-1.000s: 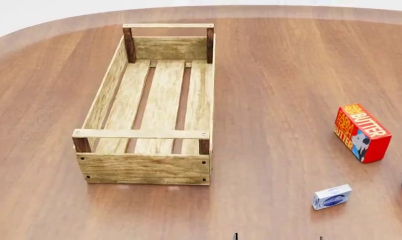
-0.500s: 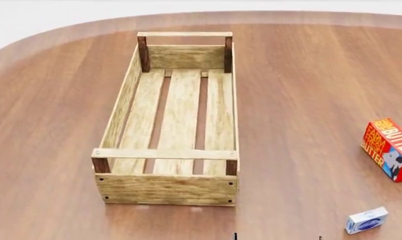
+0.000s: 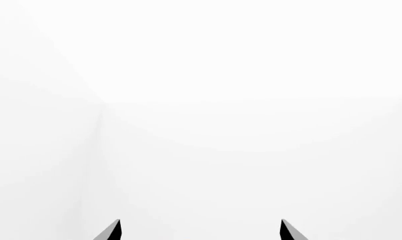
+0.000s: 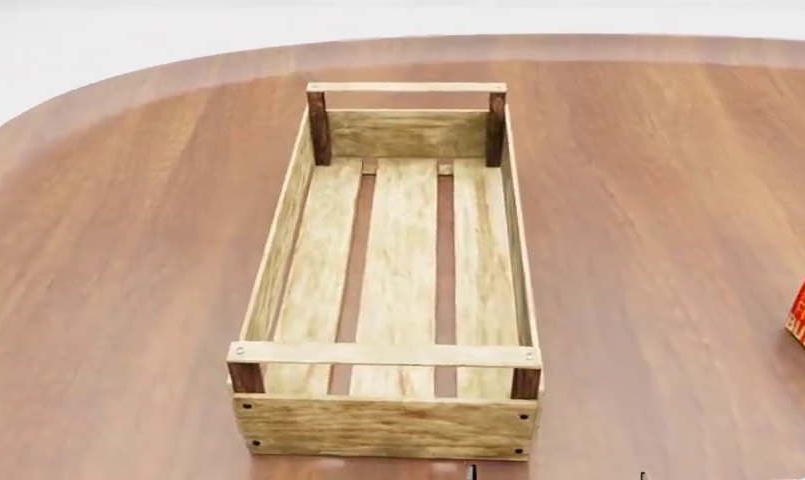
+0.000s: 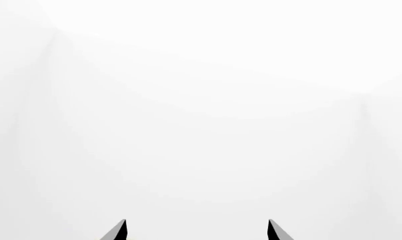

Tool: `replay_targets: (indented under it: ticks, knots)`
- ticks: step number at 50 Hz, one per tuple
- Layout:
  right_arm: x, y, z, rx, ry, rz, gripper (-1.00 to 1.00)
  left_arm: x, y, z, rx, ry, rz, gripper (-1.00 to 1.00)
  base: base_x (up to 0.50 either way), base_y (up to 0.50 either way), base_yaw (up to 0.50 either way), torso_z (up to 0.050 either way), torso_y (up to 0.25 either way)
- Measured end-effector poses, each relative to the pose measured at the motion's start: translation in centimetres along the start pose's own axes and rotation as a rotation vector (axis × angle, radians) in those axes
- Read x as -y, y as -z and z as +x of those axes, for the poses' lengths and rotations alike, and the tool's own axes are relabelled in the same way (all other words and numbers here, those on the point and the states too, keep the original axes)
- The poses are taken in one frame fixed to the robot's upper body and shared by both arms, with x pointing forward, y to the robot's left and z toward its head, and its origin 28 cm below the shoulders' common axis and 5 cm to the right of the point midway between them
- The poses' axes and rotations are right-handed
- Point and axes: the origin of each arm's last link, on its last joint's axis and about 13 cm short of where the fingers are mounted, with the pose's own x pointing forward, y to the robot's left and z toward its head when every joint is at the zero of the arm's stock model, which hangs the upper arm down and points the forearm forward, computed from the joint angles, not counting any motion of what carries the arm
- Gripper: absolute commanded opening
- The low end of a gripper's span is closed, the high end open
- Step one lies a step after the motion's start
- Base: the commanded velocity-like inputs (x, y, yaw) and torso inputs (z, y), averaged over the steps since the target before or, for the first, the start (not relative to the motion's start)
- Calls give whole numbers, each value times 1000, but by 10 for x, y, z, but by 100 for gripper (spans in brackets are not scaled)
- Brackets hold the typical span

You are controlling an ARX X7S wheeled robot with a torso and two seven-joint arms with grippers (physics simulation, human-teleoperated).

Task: Pick up the cream cheese and put it in the tray.

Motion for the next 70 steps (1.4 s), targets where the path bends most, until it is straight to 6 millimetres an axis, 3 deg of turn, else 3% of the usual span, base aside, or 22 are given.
replay_targets:
  ticks: [70]
  knots:
    - [0,1,0,-10,-3,13,100,0,1,0,-5,0,1,100,224,37,0,0,0]
